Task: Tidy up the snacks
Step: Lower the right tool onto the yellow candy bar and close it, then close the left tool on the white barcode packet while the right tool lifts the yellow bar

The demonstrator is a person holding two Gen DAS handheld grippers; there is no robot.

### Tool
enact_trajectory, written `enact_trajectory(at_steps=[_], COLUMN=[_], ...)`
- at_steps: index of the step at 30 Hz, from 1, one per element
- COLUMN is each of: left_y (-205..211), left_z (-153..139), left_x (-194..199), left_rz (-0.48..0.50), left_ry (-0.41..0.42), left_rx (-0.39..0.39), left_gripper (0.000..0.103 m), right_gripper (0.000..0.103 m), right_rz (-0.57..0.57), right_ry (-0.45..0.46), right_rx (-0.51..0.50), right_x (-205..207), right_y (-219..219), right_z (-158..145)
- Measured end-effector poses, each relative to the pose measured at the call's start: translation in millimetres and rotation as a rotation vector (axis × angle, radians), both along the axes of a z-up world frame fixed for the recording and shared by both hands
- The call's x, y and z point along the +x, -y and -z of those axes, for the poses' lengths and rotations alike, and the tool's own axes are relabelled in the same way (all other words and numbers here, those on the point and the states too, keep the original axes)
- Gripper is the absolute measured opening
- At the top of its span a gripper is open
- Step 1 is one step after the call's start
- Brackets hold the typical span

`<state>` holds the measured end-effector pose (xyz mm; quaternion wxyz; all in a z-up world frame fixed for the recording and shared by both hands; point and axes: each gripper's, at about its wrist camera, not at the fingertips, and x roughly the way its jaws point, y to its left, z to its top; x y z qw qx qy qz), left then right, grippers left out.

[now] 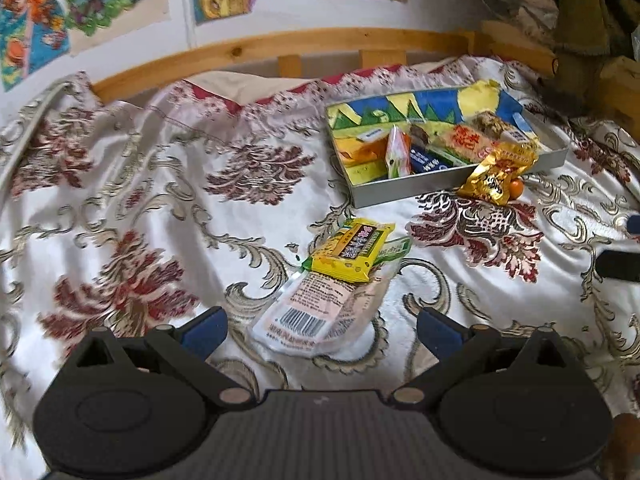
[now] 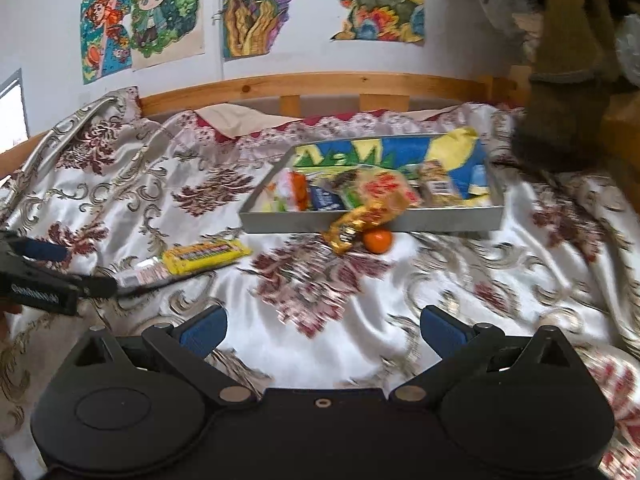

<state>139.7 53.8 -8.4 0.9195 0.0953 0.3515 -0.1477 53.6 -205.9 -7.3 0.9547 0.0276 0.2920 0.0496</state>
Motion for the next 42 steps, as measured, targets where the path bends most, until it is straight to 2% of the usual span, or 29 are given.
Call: enact_trajectory(at_steps=[7,11,14,17,23,27,31,32,33,35,42], left_y=[-2.1,-2.2,-2.2,-3.7,-17.7,-19.4,-18.8,-19.0,-19.6,-20.4,-14.9], left_z=[19.5,29.8,37.9,44.8,50.9,51.8,50.8,49.9,49.3,47.6,41.3], left_x=[34.4,46.6,53.6,58.5,77.7,78.3,79.0,78.7,78.9,78.9,81.4], left_rz=[0.094,0.156,0.195,0.228,0.223,0.231,0.217,0.211,0.205,0.192,0.136], left_ry=[0.003,0.016,0.008,-0.010,-0.130,-0.140,-0.162,-0.163,-0.164,-0.170,-0.223], left_rx=[0.019,0.028,0.034,0.028,-0.086,-0.098,-0.115,-0.120,-0.128,-0.145,-0.193], left_gripper=[0.102,0.103,0.102,0.102,0.102,0.099,0.095,0.093,0.091,0.088,0.084], right_gripper=[0.102,0.102,0.102,0.102,0.102,0.101,0.094,0.083,0.077,0.072,0.063], right_rz=[-0.096,-0.126,-0.105,-0.079,-0.039,-0.006,0.047,0.053,0.058,0.065,0.067], right_ry=[-0.079,-0.183,-0.284,-0.355,-0.491,-0.574,-0.611,-0.602,-0.591,-0.584,-0.578], right_rx=[0.124,0.201,0.257,0.270,0.266,0.253,0.195,0.174,0.154,0.177,0.277], right_x=[79.1,136.0,172.5,196.3,232.8,255.0,264.2,263.3,262.5,258.8,254.1], right_y=[-27.6,-48.7,-60.6,-72.6,-98.9,-117.3,-130.2,-132.3,-132.5,-126.5,-97.1], right_z=[-11.1,-9.8,0.6,10.6,30.7,45.0,54.9,54.5,52.6,51.0,44.1])
